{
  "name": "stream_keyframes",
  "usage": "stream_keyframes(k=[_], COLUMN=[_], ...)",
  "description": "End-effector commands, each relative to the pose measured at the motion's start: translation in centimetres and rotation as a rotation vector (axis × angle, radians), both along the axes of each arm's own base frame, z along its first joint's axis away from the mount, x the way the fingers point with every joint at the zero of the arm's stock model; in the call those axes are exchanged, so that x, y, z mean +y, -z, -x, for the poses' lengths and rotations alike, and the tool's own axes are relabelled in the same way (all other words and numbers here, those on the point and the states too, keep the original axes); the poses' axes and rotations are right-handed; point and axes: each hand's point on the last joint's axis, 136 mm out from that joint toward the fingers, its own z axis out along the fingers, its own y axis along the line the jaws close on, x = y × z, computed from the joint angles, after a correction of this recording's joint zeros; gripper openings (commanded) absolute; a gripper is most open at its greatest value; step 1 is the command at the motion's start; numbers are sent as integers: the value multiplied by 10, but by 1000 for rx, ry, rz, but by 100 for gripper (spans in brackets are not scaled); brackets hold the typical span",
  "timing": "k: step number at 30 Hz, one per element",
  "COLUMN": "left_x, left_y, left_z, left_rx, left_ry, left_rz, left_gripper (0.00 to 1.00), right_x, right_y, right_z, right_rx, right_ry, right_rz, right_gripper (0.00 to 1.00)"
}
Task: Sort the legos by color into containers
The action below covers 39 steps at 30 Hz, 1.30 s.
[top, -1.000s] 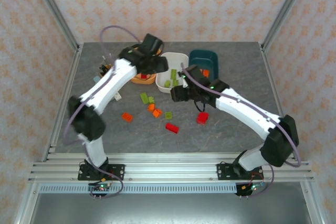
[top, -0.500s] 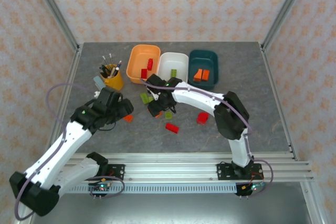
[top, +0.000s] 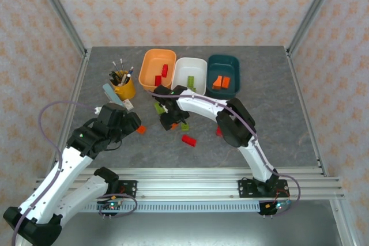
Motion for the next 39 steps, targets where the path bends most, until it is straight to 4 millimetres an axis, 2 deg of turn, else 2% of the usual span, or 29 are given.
stream_keyframes(k=[1,12,18,24,30,34,39], left_x=[7,4,-1,-16,-53,-80,-117], left_y=[6,5,5,3,-9,-22,-41], left_z=[6,8,7,0,-23,-45,-79], left_rx=[24,11,5,-23,-68,-101,-120], left_ry=[-32,-13,6,62,183,252,335], left_rz=[-21,2,18,67,119,145,162], left_gripper=[76,76,76,76,75,75,76], right_x=[-3,-2,-2,-5,-19,-39,-82], right_y=[3,17,8,-22,-56,-79,-114], right_z=[2,6,4,-2,-9,-25,-61], right_rx=[13,45,24,-44,-113,-143,-201], right_ry=[3,33,53,77,111,180,306], right_rz=[46,52,34,1,-28,-58,-96], right_gripper=[69,49,41,39,37,37,37])
